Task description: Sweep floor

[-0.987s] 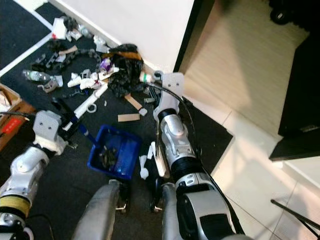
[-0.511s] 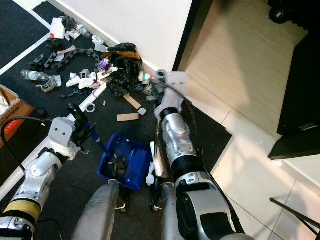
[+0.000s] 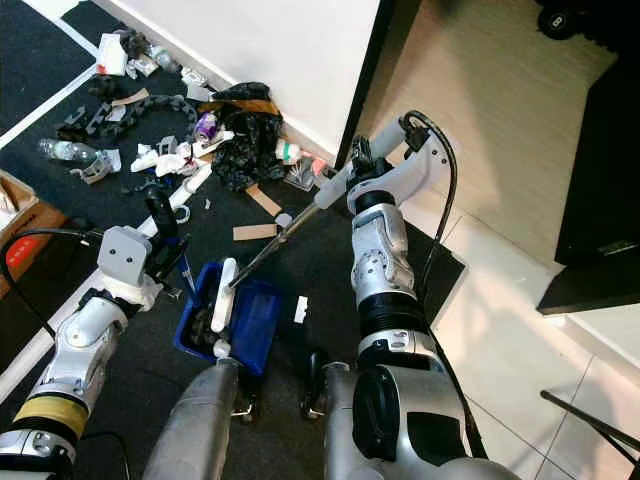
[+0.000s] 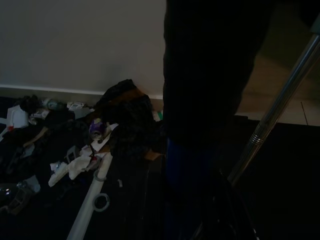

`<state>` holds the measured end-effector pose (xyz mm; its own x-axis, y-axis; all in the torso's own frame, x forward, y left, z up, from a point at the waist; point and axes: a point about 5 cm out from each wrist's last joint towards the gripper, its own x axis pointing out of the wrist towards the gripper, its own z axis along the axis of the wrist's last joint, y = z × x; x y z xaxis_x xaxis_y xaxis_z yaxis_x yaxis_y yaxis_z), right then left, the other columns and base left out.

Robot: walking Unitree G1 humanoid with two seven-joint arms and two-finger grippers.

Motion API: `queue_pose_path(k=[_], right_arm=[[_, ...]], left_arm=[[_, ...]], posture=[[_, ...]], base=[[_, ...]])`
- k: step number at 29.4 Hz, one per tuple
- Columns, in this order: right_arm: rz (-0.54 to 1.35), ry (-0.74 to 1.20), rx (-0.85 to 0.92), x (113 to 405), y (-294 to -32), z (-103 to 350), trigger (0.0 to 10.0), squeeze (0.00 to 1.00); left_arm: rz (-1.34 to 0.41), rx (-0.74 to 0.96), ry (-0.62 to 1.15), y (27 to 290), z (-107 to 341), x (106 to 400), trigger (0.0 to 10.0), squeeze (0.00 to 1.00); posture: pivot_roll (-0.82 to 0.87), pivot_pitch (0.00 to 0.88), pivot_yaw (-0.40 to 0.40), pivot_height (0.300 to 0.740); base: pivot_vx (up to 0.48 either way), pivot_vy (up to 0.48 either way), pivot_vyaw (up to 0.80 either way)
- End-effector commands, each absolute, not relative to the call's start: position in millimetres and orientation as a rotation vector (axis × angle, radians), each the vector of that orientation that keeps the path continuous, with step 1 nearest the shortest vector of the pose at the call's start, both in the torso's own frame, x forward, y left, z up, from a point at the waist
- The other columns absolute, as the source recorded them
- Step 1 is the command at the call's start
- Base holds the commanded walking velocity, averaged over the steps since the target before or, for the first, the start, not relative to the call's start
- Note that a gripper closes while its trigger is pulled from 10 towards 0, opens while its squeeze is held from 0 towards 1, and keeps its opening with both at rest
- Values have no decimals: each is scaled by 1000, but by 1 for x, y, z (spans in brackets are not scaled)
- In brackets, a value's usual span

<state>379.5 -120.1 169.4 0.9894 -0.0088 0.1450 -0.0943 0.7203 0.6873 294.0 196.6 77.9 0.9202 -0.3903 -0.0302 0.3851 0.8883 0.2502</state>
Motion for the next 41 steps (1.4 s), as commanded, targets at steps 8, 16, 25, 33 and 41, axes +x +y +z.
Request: queue_pose_path(k=[8, 16, 25, 33, 41], right_arm=[[158, -217, 854, 376, -99, 193, 10000, 0], [187, -279, 748, 375, -105, 206, 10000, 0], [202, -331, 654, 371, -115, 216, 10000, 0], [159, -391, 673, 370, -138, 224, 10000, 0], [140, -406, 638, 369, -147, 226, 10000, 0]], left_arm=[[-414, 217, 17, 186, 65, 288, 10000, 0], [-300, 88, 44, 195, 55, 287, 10000, 0], [-119, -154, 93, 230, 34, 271, 10000, 0], [-60, -171, 104, 242, 28, 265, 10000, 0], [-103, -127, 88, 240, 32, 267, 10000, 0]], posture=[[47, 361, -20, 740], [43, 354, -20, 740], [41, 359, -25, 740], [37, 357, -30, 740], [47, 358, -30, 740]], base=[[0, 0, 0], [0, 0, 0], [0, 0, 0], [0, 0, 0], [0, 0, 0]])
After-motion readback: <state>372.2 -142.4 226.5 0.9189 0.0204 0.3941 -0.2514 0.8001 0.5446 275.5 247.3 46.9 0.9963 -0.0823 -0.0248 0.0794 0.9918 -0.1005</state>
